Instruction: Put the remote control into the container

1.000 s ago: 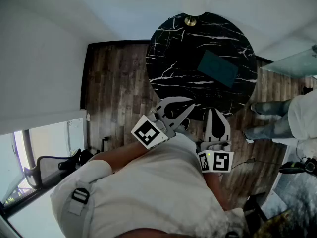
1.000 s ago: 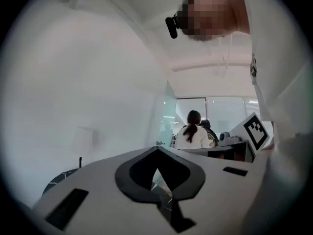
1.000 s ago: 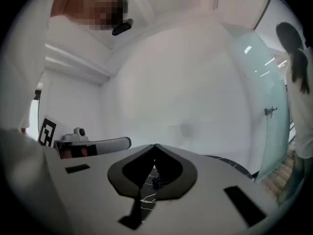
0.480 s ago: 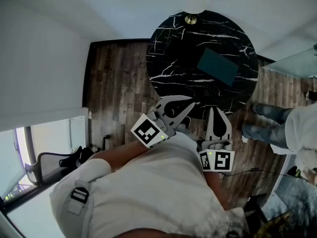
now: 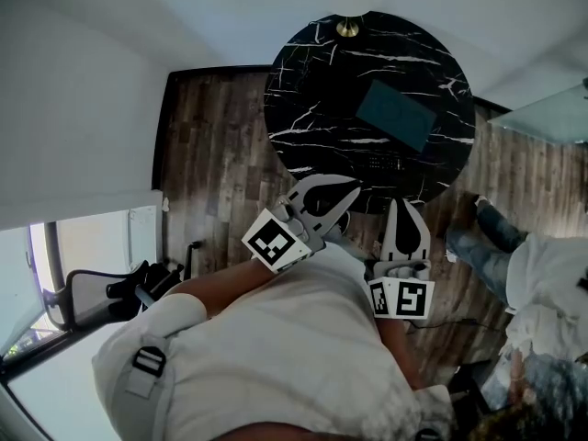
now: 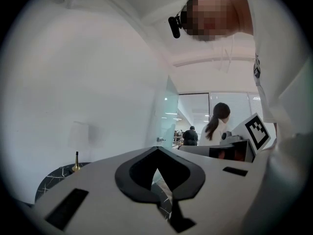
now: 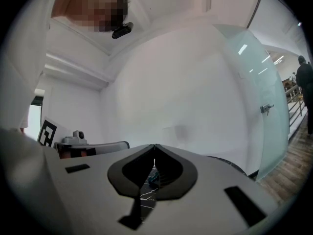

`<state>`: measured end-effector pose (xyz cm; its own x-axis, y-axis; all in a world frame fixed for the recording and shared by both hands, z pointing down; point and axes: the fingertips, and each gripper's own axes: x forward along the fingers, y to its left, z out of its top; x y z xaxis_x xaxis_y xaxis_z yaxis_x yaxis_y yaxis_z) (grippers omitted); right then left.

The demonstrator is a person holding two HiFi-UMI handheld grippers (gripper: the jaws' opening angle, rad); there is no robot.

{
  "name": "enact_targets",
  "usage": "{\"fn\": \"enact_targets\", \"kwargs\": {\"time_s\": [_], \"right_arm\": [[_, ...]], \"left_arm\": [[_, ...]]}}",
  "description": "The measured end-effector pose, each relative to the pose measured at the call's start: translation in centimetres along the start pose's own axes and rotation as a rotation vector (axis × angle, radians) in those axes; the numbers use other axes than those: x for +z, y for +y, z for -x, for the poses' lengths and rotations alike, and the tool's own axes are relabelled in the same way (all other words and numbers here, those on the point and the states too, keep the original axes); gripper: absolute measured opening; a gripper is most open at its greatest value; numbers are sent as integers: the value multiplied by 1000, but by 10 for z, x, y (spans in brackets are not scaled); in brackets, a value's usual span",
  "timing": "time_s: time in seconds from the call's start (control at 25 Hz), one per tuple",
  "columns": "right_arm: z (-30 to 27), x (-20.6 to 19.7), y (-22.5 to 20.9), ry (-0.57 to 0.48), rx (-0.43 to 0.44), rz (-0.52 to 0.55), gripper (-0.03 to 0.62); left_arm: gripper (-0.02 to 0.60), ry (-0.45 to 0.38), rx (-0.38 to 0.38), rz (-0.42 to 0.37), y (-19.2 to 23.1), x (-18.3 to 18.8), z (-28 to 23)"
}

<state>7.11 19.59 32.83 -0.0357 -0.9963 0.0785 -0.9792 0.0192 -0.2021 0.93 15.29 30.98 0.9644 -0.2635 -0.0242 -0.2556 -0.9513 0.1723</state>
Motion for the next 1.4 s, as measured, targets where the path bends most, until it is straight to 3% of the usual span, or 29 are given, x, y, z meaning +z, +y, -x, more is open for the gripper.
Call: {"fn": "enact_targets", "kwargs": {"time_s": [0.52,1.08,1.4], "right_arm": [[-4,-8,-7,28,19,-37,9],[-104,5,16,44,13,47,9],[-131,3,13,57,-43,48,9]], "left_arm": [[6,11,35,22,-1,-7,-4],[6,-48,15,44,97,18,-11],[6,-18,-45,67,130,12,-28]]}}
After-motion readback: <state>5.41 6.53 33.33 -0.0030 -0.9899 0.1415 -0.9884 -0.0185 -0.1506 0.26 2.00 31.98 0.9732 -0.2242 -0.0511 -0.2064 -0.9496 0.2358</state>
